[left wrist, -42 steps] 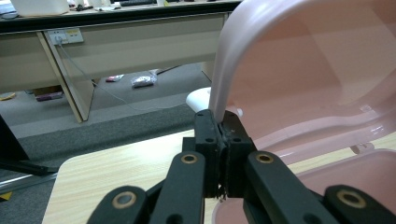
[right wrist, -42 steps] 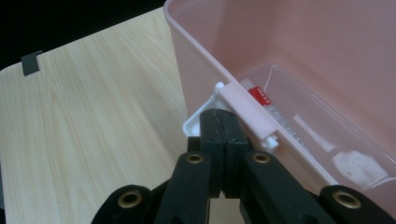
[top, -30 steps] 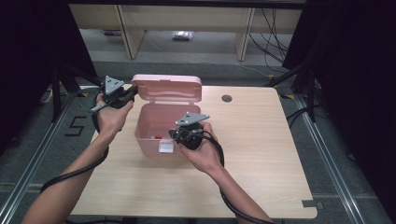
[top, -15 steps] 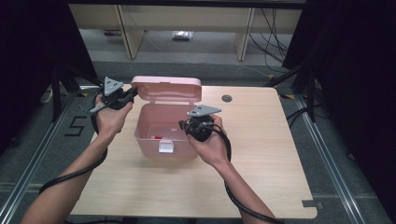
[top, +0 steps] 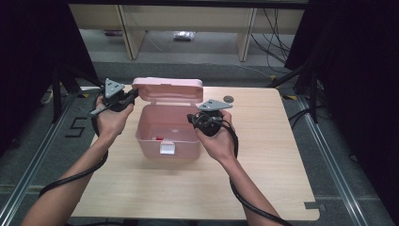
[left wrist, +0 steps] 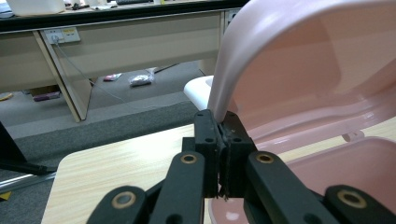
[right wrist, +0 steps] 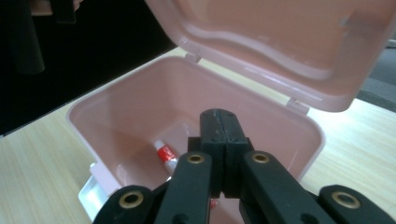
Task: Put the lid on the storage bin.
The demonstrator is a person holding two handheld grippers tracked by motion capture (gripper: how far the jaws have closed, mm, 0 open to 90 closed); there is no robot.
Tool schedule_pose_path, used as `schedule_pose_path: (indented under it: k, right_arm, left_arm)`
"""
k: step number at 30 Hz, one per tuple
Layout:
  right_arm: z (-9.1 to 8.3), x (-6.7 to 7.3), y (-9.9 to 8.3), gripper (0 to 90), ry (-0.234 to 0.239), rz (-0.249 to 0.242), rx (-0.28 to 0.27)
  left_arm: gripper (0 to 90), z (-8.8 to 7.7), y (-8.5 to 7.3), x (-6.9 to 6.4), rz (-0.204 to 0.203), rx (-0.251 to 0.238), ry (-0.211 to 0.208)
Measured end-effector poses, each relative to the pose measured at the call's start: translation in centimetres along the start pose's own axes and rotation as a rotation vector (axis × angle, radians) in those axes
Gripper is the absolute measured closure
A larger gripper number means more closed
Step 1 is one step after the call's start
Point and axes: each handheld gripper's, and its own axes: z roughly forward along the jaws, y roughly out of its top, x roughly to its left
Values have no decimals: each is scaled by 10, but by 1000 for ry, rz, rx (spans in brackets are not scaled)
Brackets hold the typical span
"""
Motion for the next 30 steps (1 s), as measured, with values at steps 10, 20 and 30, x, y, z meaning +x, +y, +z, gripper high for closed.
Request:
schedule_pose_path:
  k: [10,20,30]
  right_arm:
    - [-7,-11,10,900,-20,27,-48]
    - [-13,-16,21,900,-30,43,-77]
    - [-14,-19,27,900,-42,48,-84]
  left_arm:
    - [869,-3,-2,-1,-1,0,0]
    - [868,-5,-4,-2,7,0,-1]
    - [868,-9,-8,-4,14,-4,1]
